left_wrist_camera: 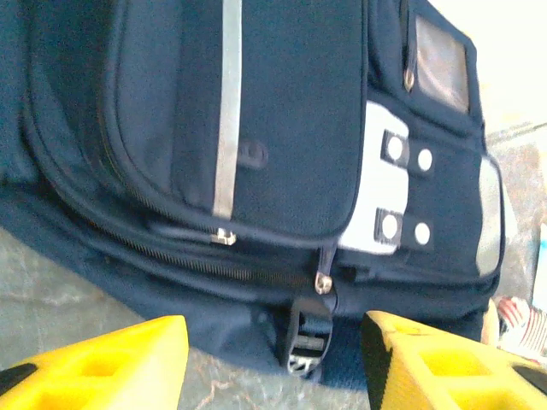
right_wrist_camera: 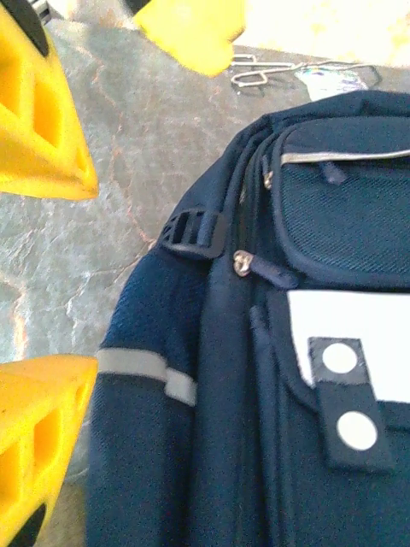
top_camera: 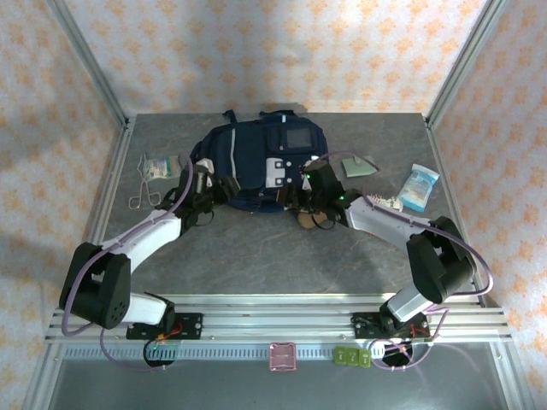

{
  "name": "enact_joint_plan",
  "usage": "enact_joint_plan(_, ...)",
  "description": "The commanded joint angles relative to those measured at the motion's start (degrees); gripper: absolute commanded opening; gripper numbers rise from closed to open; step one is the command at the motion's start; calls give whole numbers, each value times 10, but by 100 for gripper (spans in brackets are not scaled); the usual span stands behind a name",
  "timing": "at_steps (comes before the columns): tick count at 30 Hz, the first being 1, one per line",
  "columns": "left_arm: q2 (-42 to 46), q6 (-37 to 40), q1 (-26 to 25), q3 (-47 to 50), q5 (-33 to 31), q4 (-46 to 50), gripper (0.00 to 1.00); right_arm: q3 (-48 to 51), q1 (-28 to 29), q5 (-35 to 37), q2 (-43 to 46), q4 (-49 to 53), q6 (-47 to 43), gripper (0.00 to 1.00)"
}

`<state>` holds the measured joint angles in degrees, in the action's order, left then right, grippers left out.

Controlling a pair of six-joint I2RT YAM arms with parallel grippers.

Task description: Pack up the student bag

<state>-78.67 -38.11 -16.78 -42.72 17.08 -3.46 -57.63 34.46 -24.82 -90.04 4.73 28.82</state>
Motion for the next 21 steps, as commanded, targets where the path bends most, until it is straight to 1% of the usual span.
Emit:
enact_joint_plan(1,0,-23,-28,18,-29,-31,56,-54,0,14,-41,-2,-4,50)
enact_joint_plan(3,-11,-33,-45,21,-34,-46,56,-73,-3,19,-68,-9,4,48)
enact_joint_plan(5,-26,-39,-59,18,-42,-55,56,-85,-9,14,-98,-17,23,42)
enact_joint_plan(7,-39,-45,-69,14,-51,-65,56,-92,-14,11,-129,-21,45,39)
enact_joint_plan(9,-52,-46,-74,9,-61,-72,56,-89,-17,1,-149,-32,55,40)
enact_joint_plan(12,-69,-51,-75,4,-68,-85,56,-75,-17,16,-170,-43,67,43)
enact_joint_plan(15,-88,-51,-75,-7,-66,-95,56,-64,-18,23,-192,-39,80,42)
enact_joint_plan(19,-121,-40,-78,-37,-67,-79,56,-40,-18,23,-193,-56,94,43)
enact_joint_plan(21,-141,-32,-82,-52,-71,-68,56,-38,-18,19,-197,-59,95,38)
